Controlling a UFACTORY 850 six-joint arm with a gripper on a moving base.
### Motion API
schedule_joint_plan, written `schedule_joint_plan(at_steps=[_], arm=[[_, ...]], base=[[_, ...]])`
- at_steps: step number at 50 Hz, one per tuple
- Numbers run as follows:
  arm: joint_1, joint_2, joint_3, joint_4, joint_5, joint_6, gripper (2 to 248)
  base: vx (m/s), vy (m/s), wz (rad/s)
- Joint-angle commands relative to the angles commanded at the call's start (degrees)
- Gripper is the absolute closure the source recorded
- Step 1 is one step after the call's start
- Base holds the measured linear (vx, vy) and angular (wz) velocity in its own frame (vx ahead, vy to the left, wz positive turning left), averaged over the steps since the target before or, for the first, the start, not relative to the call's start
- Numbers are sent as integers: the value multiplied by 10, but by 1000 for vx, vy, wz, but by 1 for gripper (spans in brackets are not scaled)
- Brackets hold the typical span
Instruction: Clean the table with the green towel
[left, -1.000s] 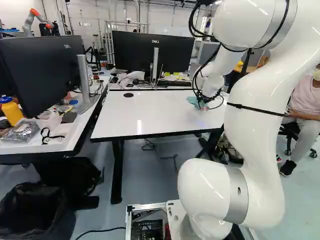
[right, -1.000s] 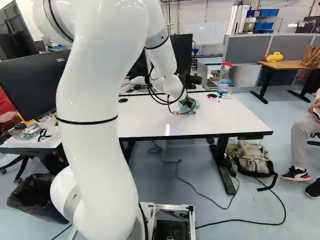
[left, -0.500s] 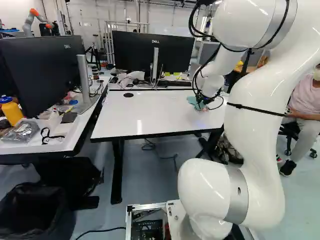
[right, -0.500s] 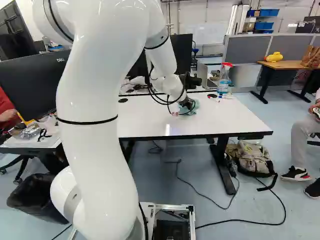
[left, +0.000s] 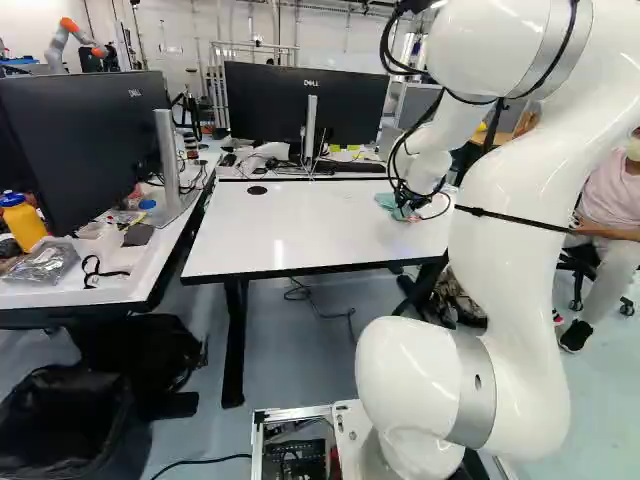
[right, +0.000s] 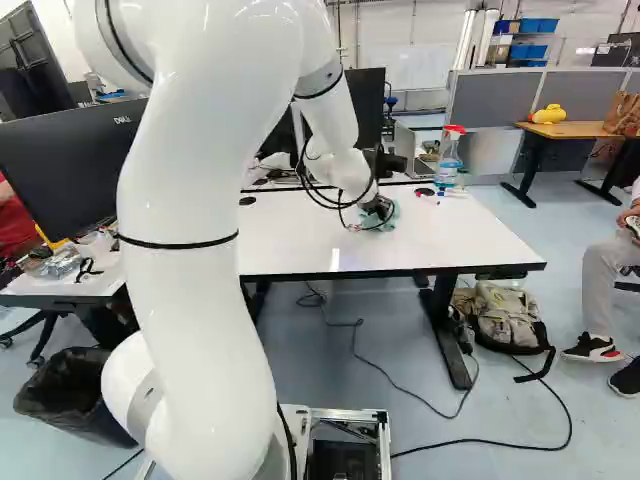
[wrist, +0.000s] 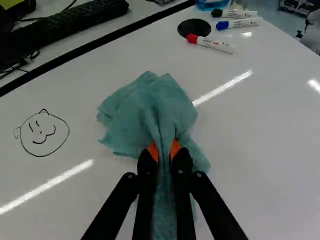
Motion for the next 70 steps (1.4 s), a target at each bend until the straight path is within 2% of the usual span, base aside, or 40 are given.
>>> schedule_joint_plan(at_steps=[39, 58, 70], arm=[[-33, -91, -119, 0, 0, 0, 205], [-17, -125, -165, 0, 0, 0, 205], [-3, -111, -146, 0, 0, 0, 205]], base=[[0, 0, 0], [0, 0, 0], [0, 0, 0]])
